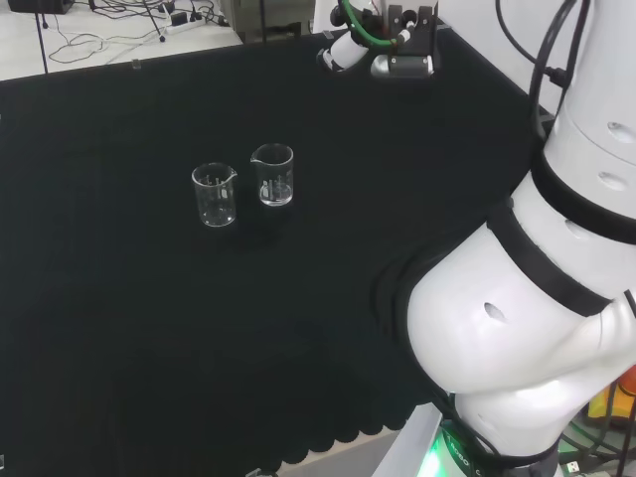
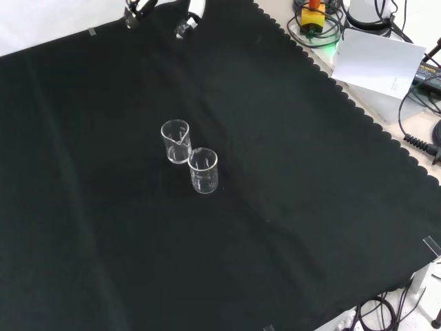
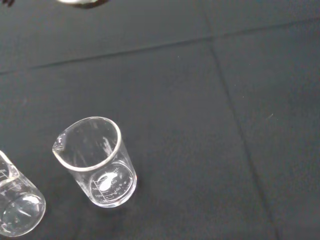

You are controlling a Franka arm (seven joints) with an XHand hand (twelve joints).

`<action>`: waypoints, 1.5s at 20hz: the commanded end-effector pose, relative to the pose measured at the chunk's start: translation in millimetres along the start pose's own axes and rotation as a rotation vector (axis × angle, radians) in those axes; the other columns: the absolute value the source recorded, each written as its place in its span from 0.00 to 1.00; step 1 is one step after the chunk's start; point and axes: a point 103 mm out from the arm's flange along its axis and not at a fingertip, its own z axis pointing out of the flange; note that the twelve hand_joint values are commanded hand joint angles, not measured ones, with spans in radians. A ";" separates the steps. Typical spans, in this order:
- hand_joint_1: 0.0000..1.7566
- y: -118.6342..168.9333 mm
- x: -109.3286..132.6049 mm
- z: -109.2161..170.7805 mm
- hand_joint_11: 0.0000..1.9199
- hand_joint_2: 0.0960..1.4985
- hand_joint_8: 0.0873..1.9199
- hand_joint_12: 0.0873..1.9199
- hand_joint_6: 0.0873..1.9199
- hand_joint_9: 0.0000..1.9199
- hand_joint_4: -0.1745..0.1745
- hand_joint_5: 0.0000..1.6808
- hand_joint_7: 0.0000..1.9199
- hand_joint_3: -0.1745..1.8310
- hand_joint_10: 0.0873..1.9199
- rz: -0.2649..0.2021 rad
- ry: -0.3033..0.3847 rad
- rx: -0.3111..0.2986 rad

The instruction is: Pick up the beaker on the right.

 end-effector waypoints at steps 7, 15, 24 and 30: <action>0.41 66.6 -5.0 69.4 0.00 0.41 0.28 0.72 0.00 0.12 0.41 0.17 0.03 0.36 0.31 -0.140 0.093 0.061; 0.41 78.7 -17.2 108.3 0.00 0.38 0.28 0.72 0.00 0.13 0.41 0.17 0.03 0.35 0.32 -0.193 0.128 0.103; 0.43 80.7 -21.5 138.9 0.00 0.36 0.29 0.72 0.00 0.15 0.41 0.18 0.05 0.35 0.32 -0.263 0.146 0.177; 0.43 78.5 -16.3 151.8 0.00 0.35 0.29 0.73 0.00 0.15 0.41 0.17 0.06 0.35 0.32 -0.315 0.154 0.196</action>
